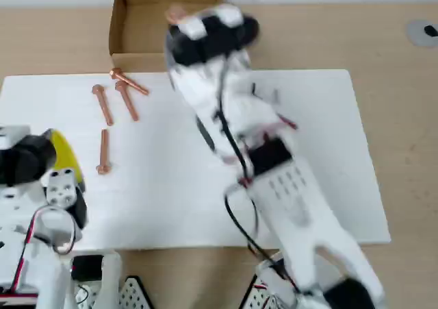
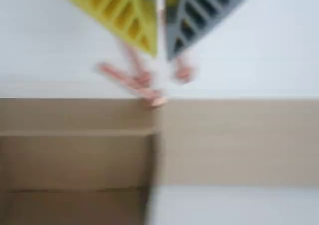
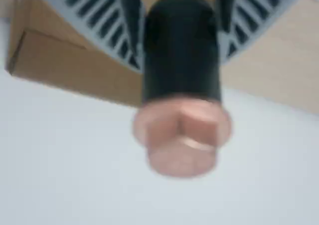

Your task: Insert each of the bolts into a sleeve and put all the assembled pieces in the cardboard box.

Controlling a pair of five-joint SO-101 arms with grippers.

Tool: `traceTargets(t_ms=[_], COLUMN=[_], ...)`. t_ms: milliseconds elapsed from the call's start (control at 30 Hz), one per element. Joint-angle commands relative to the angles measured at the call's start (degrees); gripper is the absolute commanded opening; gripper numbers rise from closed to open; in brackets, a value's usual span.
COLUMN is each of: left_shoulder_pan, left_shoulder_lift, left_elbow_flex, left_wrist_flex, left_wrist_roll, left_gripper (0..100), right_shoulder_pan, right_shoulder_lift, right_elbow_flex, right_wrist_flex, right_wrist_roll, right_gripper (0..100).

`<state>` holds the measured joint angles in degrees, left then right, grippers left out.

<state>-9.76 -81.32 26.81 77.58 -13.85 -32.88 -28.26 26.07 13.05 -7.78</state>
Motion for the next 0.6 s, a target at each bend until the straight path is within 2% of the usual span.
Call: traceTargets(t_ms=[0,200,400,567], left_shoulder_pan=[-8.26,-15.65,-16.18,-16.26], left_shoulder_lift=[-2.77,-12.53,-24.04,-22.90], left_elbow_flex=[7.03,21.19,31.12,34.37], left_wrist_flex=[-3.52,-8.35,-7.82,-7.82], left_wrist_roll=[-2.55,-4.84,-8.70,-8.88], left_gripper=[1,1,1,1], right_shoulder_pan=[0.92,1.10,3.56,5.85], right_shoulder_lift=[12.18,31.87,47.69,59.30], right_elbow_flex=[-18.07,-37.49,-54.73,-66.59], right_wrist_flex=[-1.58,-1.49,-1.85,-1.58], right_wrist_roll=[-0.44,-0.26,-0.18,-0.18], right_gripper=[0.9,0.9,0.9,0.9])
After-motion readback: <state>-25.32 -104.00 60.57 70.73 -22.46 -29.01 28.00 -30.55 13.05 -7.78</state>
